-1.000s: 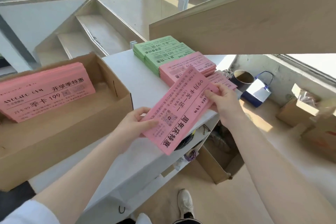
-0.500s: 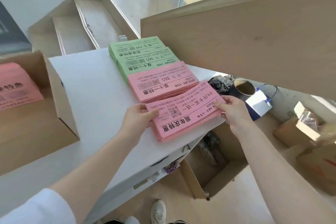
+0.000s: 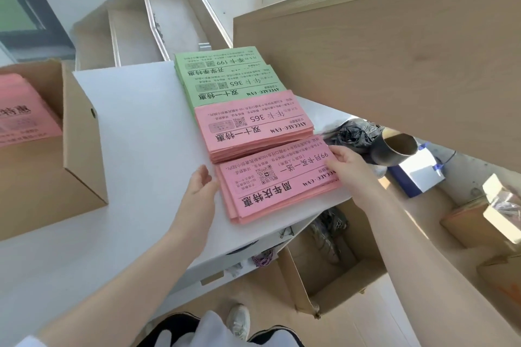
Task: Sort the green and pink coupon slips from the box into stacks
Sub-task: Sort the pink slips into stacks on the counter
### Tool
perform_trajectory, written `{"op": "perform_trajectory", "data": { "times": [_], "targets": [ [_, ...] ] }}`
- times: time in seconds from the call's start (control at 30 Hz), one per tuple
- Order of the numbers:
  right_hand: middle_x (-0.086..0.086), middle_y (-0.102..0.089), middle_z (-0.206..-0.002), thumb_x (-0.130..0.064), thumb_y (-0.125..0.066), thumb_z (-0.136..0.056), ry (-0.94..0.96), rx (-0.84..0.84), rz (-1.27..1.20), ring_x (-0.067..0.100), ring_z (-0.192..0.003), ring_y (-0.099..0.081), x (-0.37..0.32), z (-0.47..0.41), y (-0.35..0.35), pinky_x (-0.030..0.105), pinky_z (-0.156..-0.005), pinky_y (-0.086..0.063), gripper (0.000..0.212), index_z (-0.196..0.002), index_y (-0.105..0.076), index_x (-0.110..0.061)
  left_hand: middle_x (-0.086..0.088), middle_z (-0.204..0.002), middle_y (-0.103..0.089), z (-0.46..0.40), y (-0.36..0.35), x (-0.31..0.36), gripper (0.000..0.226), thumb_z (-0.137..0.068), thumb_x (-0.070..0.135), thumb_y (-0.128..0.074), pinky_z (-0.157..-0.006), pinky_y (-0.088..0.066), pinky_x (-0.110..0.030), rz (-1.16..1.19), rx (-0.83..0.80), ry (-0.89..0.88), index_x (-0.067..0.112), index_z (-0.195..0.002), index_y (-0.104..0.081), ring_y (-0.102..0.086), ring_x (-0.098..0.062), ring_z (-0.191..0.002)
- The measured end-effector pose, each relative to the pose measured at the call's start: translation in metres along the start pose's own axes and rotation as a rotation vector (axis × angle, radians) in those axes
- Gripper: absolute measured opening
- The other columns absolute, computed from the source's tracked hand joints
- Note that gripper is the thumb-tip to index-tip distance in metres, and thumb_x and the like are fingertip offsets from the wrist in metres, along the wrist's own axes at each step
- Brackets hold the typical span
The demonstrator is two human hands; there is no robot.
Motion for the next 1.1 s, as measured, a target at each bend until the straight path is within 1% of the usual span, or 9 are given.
{"op": "perform_trajectory", "data": {
  "times": [0.07,0.13,0.3,0.43,0.5,0.67,0.77,0.87,1.1],
  "targets": [
    [-0.001,-0.061,-0.117,-0.012,-0.044,-0.094,0.0,0.008,0.013,0.016,-0.102,-0.059,-0.001,0.0,-0.004,0.042,-0.096,-0.045,0.034,-0.126,-0.052,-0.02,0.02,-0.104,-0.067,0.007,-0.016,-0.006,0.031,-0.098,0.008,-0.033,-0.089,-0.04,-0.018,0.101,-0.115,0.012,0.027,-0.111,-0.054,-0.06,0.01,-0.096],
    [-0.002,-0.062,-0.106,-0.01,-0.041,-0.094,0.013,0.009,0.043,0.017,-0.097,-0.058,-0.004,0.002,-0.009,0.041,-0.094,-0.046,0.032,-0.12,-0.055,-0.02,0.015,-0.117,-0.065,0.011,-0.029,-0.008,0.04,-0.099,0.01,-0.029,-0.097,-0.039,-0.027,0.142,-0.207,-0.001,0.029,-0.129,-0.047,-0.06,0.0,-0.107],
    [0.001,-0.058,-0.101,-0.008,-0.037,-0.092,0.026,0.017,0.14,0.02,-0.091,-0.053,-0.006,0.001,-0.019,0.037,-0.083,-0.042,0.033,-0.118,-0.052,-0.02,0.016,-0.133,-0.052,0.003,-0.031,-0.016,0.048,-0.095,0.021,-0.037,-0.109,-0.03,-0.035,0.174,-0.199,0.046,0.034,-0.141,-0.031,-0.049,-0.003,-0.121],
    [0.004,-0.061,-0.106,-0.009,-0.042,-0.088,0.034,-0.004,0.203,0.021,-0.091,-0.054,-0.007,0.002,-0.02,0.036,-0.08,-0.044,0.034,-0.119,-0.051,-0.019,0.02,-0.118,-0.06,0.001,-0.029,-0.013,0.039,-0.101,0.02,-0.028,-0.092,-0.039,-0.023,0.135,-0.177,0.057,0.035,-0.134,-0.039,-0.058,0.004,-0.104],
    [0.004,-0.06,-0.109,-0.014,-0.049,-0.087,0.063,-0.014,0.264,0.019,-0.092,-0.052,-0.01,0.002,-0.02,0.031,-0.076,-0.038,0.031,-0.119,-0.051,-0.015,0.017,-0.128,-0.055,-0.003,-0.019,-0.013,0.038,-0.1,0.031,-0.029,-0.107,-0.032,-0.031,0.045,-0.152,0.065,0.032,-0.137,-0.039,-0.05,-0.001,-0.119],
    [0.007,-0.054,-0.128,-0.019,-0.056,-0.083,0.476,0.244,0.392,0.023,-0.126,-0.039,-0.066,0.03,-0.018,0.038,-0.109,-0.028,0.04,-0.121,-0.054,-0.007,0.01,-0.151,-0.026,-0.004,0.015,0.003,0.053,-0.098,0.035,-0.039,-0.115,-0.018,-0.035,-0.132,-0.028,0.074,0.023,-0.147,-0.022,-0.028,-0.014,-0.138],
    [0.002,-0.058,-0.118,-0.009,-0.056,-0.086,0.665,0.094,0.295,0.017,-0.114,-0.049,-0.111,0.051,-0.059,0.035,-0.101,-0.039,0.026,-0.112,-0.059,-0.011,0.007,-0.134,-0.049,0.006,0.033,0.031,0.039,-0.097,0.023,-0.043,-0.104,-0.033,-0.028,-0.18,-0.034,-0.042,0.022,-0.136,-0.04,-0.046,-0.013,-0.123],
    [0.001,-0.056,-0.122,0.0,-0.051,-0.086,0.773,-0.061,0.23,0.02,-0.115,-0.049,-0.153,0.067,-0.11,0.027,-0.096,-0.038,0.024,-0.105,-0.062,-0.01,0.003,-0.09,-0.072,0.018,0.061,0.058,0.022,-0.097,0.016,-0.041,-0.09,-0.047,-0.026,-0.209,-0.03,-0.139,0.02,-0.11,-0.058,-0.063,-0.009,-0.093],
    [0.006,-0.054,-0.126,0.0,-0.054,-0.084,0.982,-0.242,0.203,0.02,-0.117,-0.049,-0.25,0.121,-0.222,0.01,-0.09,-0.026,0.023,-0.104,-0.063,-0.008,0.0,-0.062,-0.067,0.04,0.169,0.116,0.022,-0.098,0.015,-0.04,-0.064,-0.051,-0.021,-0.243,0.03,-0.251,0.016,-0.1,-0.062,-0.065,-0.012,-0.064]
  ]
}}
Point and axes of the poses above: each hand's wrist, its own z-axis away from the middle knuckle, its own y-axis out of the back of the hand, x = y × z, the point moved 10 cm from there along -z, towards the middle knuckle
